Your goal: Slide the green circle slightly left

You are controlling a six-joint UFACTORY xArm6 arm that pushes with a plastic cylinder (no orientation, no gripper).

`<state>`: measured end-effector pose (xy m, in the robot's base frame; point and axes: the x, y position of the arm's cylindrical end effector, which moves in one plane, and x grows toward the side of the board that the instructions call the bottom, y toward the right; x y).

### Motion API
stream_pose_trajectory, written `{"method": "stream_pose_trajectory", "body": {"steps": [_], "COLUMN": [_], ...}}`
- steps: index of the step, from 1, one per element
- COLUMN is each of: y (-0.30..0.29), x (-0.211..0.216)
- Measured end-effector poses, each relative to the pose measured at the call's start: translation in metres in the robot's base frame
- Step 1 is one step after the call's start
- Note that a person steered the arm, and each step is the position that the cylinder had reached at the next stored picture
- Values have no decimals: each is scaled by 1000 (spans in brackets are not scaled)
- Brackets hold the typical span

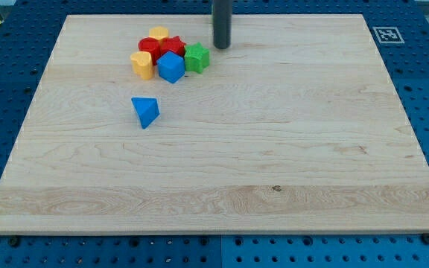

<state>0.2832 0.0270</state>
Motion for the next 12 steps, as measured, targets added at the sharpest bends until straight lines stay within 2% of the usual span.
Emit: {"method": "stream_pose_trajectory", "body": {"steps": [1,2,3,5,6,7,8,12], "y": [85,150,150,143,107,35,-9,-113], "x": [-8,-58,-92,-92,-92,-91,-91,-91]}}
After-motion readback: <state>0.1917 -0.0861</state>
